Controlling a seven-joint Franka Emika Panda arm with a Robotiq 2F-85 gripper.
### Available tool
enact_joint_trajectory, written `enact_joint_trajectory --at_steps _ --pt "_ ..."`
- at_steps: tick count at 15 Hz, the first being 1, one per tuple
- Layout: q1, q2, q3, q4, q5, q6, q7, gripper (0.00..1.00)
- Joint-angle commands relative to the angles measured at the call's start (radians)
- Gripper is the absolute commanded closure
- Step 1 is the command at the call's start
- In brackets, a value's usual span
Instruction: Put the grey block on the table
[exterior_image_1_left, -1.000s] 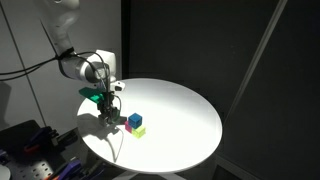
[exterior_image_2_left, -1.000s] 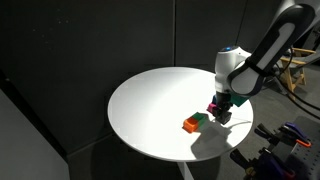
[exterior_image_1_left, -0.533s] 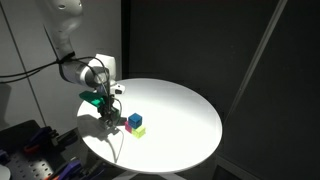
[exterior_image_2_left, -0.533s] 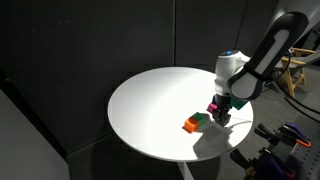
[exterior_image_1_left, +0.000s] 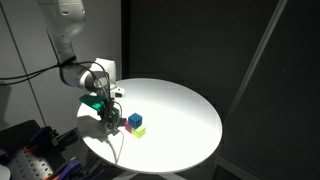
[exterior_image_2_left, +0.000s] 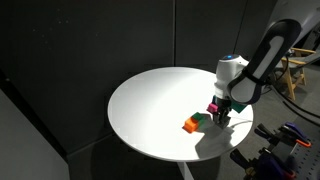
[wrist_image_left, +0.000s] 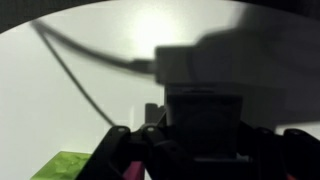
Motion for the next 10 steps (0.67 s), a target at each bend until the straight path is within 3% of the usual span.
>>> enact_joint_trajectory --at_steps 1,5,10 --pt "-0.018 0.011 0.014 0.006 0.025 0.016 -0.042 0.26" --pt "-0.018 0.007 0.019 0.002 0.029 0.003 -0.048 0.01" --pt "-0.015 -0.029 0.022 -0.008 0.033 -0.050 -0.045 0.00"
